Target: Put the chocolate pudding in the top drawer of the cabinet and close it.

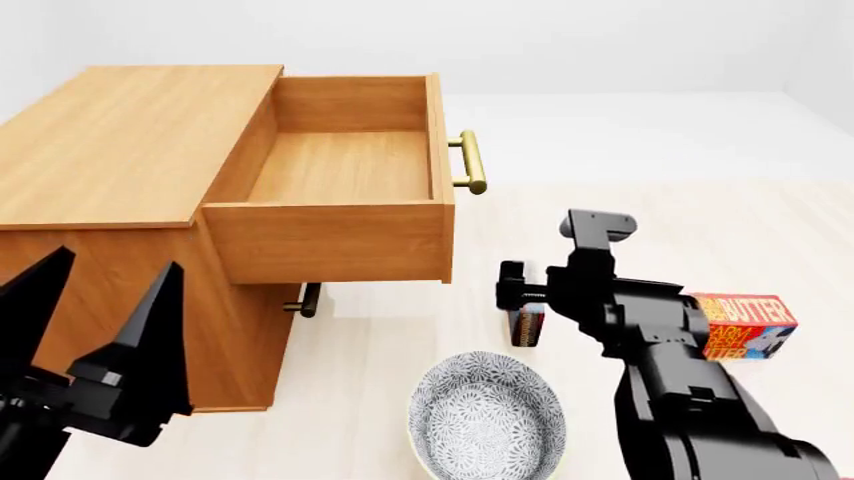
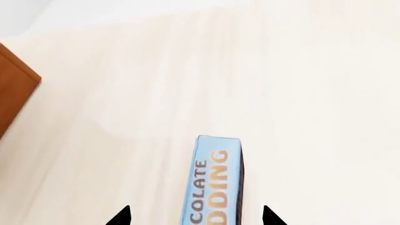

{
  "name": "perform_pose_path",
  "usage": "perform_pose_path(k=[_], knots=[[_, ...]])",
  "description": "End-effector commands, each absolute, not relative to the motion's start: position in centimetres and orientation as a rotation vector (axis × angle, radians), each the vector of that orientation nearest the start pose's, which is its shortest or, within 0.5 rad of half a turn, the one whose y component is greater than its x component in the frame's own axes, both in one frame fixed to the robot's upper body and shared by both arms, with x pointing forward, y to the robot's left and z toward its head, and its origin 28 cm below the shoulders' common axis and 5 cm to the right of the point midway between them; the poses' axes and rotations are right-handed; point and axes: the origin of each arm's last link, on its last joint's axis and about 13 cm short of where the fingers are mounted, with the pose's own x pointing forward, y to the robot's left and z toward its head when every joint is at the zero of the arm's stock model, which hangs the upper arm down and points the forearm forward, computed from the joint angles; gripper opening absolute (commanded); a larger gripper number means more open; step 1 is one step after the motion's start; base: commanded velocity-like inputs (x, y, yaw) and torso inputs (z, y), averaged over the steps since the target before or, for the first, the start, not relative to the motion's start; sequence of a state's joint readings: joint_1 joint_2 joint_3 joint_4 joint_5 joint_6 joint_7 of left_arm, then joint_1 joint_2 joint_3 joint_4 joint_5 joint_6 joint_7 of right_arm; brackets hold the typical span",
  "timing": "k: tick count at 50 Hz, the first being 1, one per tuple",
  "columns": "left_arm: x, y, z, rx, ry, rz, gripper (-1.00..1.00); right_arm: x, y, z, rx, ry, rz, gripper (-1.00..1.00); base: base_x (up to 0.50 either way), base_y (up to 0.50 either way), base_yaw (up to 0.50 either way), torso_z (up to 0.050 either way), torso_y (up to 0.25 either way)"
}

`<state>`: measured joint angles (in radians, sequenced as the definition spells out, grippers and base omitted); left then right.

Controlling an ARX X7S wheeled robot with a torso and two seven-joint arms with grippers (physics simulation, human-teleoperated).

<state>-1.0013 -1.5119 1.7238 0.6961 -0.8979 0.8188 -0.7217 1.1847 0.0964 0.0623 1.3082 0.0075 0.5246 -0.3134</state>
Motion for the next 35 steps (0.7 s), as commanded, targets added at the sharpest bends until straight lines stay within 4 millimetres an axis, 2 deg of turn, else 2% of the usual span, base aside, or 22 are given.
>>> perform_pose_path(k=[1,35], knots=[[13.1,28.9,19.6,-0.152,-0.284,-0.262,1.00,38.8,-13.7,9.5,0.163,0.649,0.194,1.00,0.00,0.00,0.00,0.000,0.000],[13.2,28.9,19.6,-0.161,-0.260,-0.269,1.00,37.9,-13.8,7.8,0.185,0.713,0.200,1.00,0.00,0.00,0.00,0.000,0.000]])
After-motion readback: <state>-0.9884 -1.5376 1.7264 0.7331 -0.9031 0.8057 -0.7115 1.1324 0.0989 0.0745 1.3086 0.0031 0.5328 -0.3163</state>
